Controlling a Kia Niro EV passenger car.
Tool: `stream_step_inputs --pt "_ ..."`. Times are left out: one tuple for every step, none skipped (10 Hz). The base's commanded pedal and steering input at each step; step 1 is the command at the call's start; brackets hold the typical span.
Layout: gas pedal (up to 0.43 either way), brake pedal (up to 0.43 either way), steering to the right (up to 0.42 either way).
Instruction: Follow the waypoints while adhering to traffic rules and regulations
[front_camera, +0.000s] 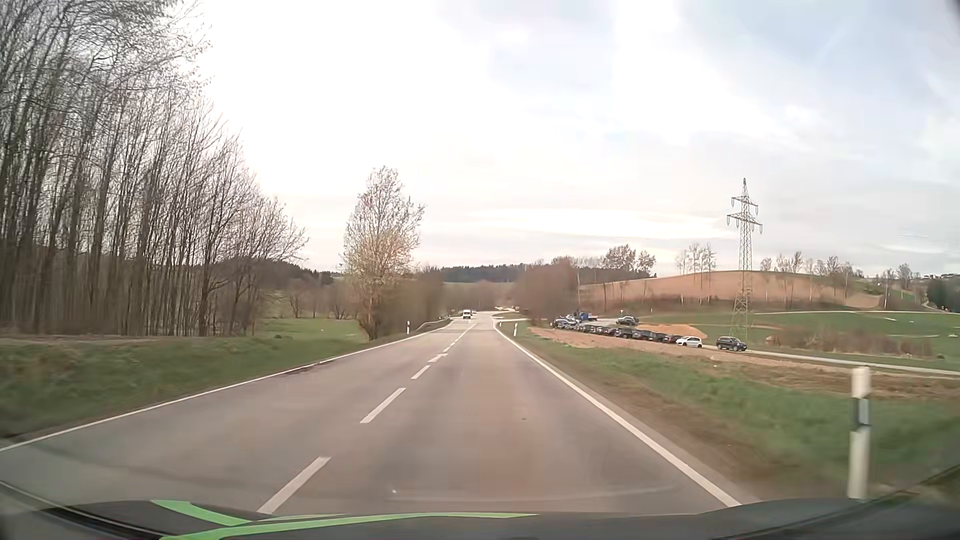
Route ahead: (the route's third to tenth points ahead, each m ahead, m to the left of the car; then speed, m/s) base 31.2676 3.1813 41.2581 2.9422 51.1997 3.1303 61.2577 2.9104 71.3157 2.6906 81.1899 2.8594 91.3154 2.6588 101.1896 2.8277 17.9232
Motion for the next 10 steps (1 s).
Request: stream_step_inputs --pt "0.047 0.000 0.007" --pt "0.047 0.000 0.007" --pt "0.059 0.000 0.007" --pt "0.059 0.000 0.007" --pt "0.059 0.000 0.007" --pt "0.059 0.000 0.007" --pt "0.067 0.000 0.007" --pt "0.067 0.000 0.005" --pt "0.079 0.000 0.001" --pt "0.079 0.000 -0.002"
